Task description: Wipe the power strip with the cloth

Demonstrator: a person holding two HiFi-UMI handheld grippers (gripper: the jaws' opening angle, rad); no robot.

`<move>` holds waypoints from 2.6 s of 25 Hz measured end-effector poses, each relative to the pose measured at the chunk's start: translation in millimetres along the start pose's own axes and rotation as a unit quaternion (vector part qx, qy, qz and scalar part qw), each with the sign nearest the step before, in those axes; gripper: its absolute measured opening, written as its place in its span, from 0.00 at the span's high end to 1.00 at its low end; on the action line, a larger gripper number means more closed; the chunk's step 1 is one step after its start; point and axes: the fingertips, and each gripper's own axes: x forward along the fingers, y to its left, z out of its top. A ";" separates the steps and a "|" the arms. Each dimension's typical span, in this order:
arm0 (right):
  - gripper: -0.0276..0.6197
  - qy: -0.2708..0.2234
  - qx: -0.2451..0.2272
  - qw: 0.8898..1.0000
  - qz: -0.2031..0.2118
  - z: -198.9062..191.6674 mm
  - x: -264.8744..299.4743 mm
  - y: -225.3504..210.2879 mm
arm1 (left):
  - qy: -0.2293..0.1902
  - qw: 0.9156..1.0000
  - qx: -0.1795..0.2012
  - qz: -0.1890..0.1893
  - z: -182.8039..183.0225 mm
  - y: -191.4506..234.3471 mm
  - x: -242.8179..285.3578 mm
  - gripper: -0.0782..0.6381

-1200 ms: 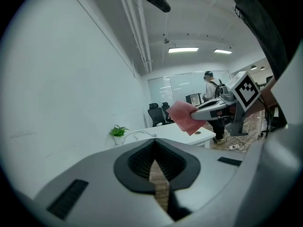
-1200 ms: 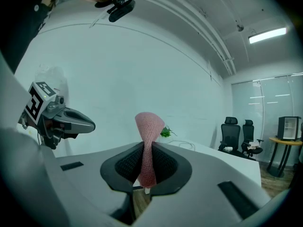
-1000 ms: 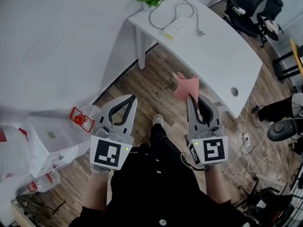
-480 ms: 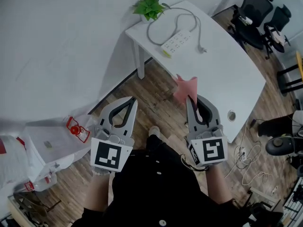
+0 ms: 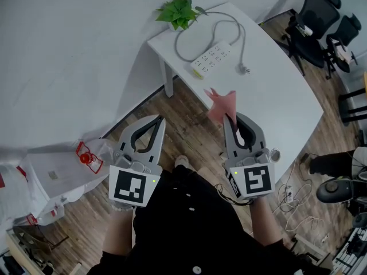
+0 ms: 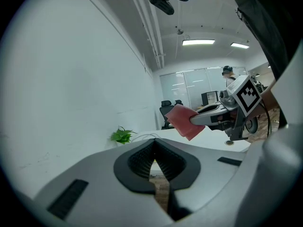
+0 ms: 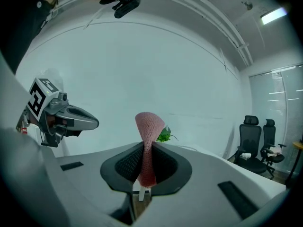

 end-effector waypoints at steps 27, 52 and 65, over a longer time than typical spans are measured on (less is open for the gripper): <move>0.87 0.009 0.013 0.996 -0.088 3.9 64.3 -84.2 | -0.019 0.997 0.023 -0.075 25.4 41.4 119.2 0.87; 0.87 0.045 0.024 0.981 -0.185 12.7 172.0 -133.6 | -0.038 0.983 0.033 -0.174 26.5 125.7 240.2 0.87; 0.87 0.063 0.028 0.975 -0.209 6.7 170.7 -144.5 | -0.039 0.980 0.024 -0.196 24.4 125.3 256.3 0.87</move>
